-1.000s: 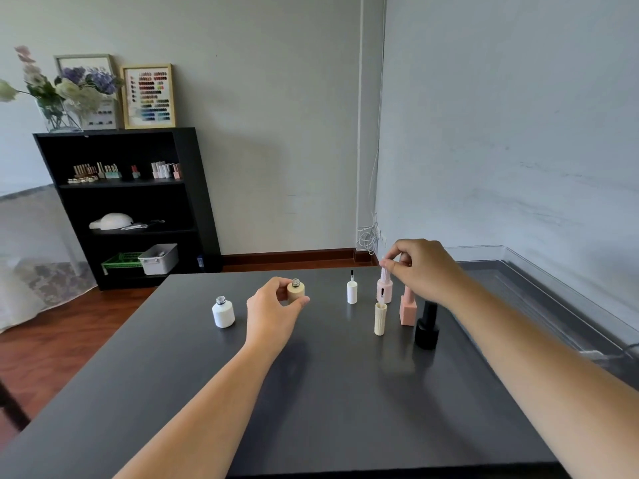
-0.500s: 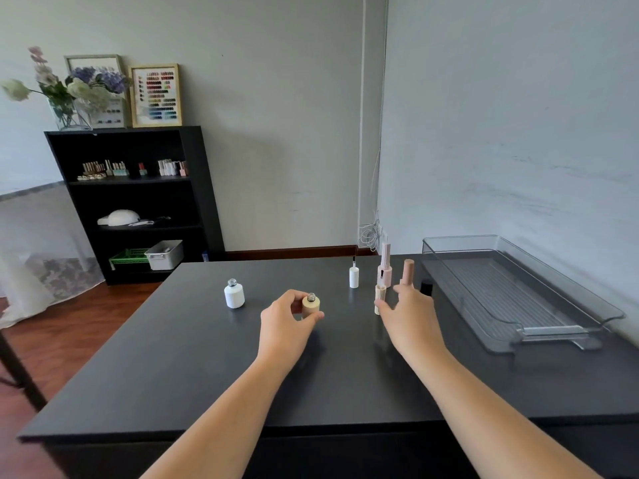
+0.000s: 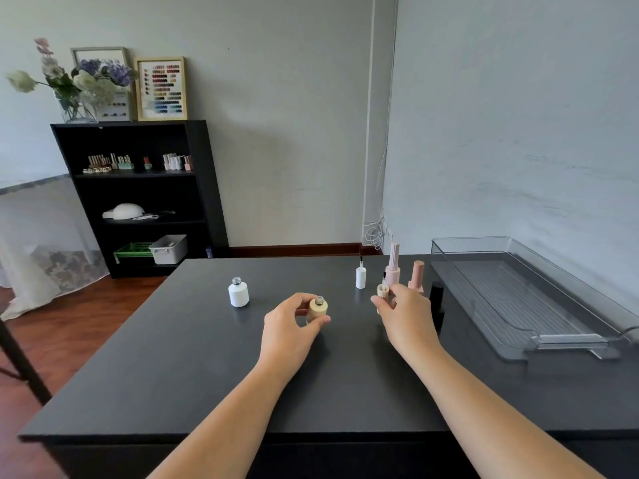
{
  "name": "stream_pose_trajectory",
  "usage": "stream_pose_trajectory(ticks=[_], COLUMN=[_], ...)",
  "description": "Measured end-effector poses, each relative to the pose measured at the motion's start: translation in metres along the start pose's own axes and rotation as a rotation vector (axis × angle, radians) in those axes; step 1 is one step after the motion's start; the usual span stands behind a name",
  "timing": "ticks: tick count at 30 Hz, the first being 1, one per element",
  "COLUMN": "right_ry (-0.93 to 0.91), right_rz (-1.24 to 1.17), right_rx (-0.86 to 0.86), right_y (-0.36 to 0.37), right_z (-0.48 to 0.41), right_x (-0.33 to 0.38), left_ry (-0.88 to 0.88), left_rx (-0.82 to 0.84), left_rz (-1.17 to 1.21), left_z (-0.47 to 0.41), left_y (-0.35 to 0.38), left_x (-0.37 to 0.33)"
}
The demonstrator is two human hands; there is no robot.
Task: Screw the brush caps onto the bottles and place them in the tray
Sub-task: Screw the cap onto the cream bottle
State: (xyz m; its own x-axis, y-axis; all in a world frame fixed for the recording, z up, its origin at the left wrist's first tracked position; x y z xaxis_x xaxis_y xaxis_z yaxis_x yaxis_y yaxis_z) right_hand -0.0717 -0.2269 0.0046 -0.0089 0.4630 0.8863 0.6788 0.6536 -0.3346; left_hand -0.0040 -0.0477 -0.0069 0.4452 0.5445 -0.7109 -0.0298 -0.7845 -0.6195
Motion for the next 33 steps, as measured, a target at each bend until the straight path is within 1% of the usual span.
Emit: stream_pose_trajectory(ticks=[4,6,7,9,11,15,18,22,33], right_ry=[-0.16,-0.222,-0.21,-0.118,-0.056,-0.067,-0.119,-0.148,-0.171], right_rz=[-0.094,-0.115,-0.143,-0.287,-0.392,-0.375,-0.322,-0.407,-0.38], right_rx=[0.061,0.123,0.164,0.256,0.311,0.346,0.298,0.159,0.114], right_y=[-0.005,-0.005,-0.004,-0.001,0.0,0.001,-0.002,-0.008,-0.008], right_z=[0.017,0.024,0.027,0.034,0.039,0.041,0.043,0.044,0.046], right_x=[0.01,0.011,0.009,0.002,-0.005,-0.01,-0.009,-0.006,-0.007], left_ry=[0.048,0.071,0.079,0.083,0.084,0.065,0.098,0.164,0.186], left_rx=[-0.009,-0.01,-0.006,0.012,0.021,-0.008,-0.017,-0.043,-0.059], left_rz=[0.028,0.048,0.05,0.05,0.039,0.029,-0.035,-0.081,-0.097], left_z=[0.001,0.004,0.005,0.01,0.014,0.018,0.018,0.019,0.018], left_y=[0.0,-0.002,-0.003,-0.004,-0.004,-0.006,-0.007,-0.007,-0.008], left_x=[-0.004,-0.007,-0.007,-0.008,-0.006,-0.002,-0.002,-0.002,0.0])
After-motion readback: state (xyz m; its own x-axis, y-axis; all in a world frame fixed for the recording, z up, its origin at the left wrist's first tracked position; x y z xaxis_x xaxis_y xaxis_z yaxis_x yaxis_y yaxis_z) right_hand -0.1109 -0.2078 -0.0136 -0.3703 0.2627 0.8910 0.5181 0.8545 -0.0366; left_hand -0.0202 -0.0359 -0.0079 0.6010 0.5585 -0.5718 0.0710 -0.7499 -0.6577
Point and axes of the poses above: each hand's wrist, its own z-axis away from the middle knuckle, its own y-axis out of the palm, x = y × z, the point moved 2 cm from there along -z, towards the middle knuckle, and after that the axes turned 15 degrees about -z, right-handed, at the moved point
